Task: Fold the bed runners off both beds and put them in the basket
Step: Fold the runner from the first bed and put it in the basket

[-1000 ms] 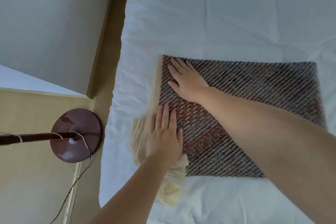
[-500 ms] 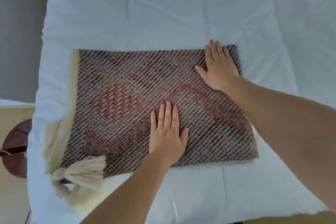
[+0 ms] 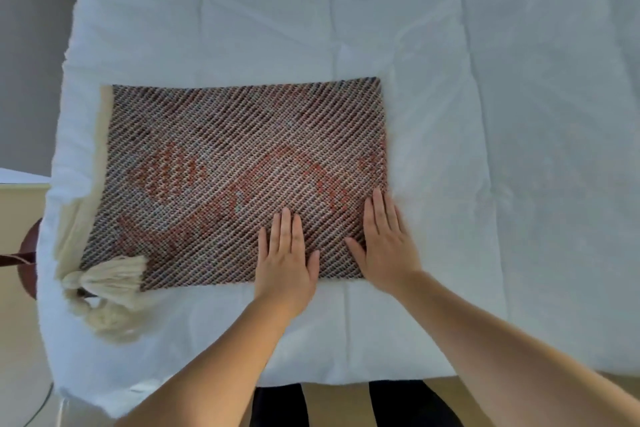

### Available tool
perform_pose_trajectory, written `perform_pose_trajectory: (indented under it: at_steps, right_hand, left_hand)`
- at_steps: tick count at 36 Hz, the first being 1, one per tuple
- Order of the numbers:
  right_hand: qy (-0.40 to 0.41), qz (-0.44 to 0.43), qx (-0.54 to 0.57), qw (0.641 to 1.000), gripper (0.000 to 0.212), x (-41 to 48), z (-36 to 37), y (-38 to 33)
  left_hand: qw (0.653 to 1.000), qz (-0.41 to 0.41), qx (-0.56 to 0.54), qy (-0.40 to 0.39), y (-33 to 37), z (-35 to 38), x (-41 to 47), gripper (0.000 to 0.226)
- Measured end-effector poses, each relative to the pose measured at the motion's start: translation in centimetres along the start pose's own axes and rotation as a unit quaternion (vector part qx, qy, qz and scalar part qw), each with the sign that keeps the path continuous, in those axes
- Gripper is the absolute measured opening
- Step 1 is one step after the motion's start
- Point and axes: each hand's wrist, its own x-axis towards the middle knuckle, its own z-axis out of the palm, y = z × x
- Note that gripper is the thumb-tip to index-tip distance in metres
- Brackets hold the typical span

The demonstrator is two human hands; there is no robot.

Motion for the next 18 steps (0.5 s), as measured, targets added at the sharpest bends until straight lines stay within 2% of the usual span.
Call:
perform_pose_trajectory:
  at_steps: [3, 6, 11, 15, 18]
  right_hand:
    - [0.024, -0.003, 0.103, 0.994, 0.075, 1.2, -1.3, 0.9]
    - [0.064, 0.017, 0.215, 0.974, 0.067, 5.0, -4.9, 1.7]
    - [0.125, 0.041, 0.265, 0.955, 0.057, 11.6, -10.5, 2.7]
    - [0.104, 0.125, 0.343, 0.925, 0.050, 14.4, -13.1, 2.5]
    - [0.061, 0.147, 0.381, 0.911, 0.028, 15.6, -13.9, 2.0]
  left_hand:
    - [0.999, 0.043, 0.007, -0.023, 1.9, 0.5, -0.2, 0.068]
    - [0.996, 0.086, -0.008, -0.032, 4.8, 0.3, 0.3, 0.066]
    - [0.994, 0.103, -0.030, -0.011, 8.4, -0.2, 1.9, 0.063]
    - [0.993, 0.107, -0.037, -0.014, 9.5, -0.1, 2.5, 0.064]
    - [0.993, 0.103, -0.051, -0.021, 9.8, -0.8, 2.5, 0.066]
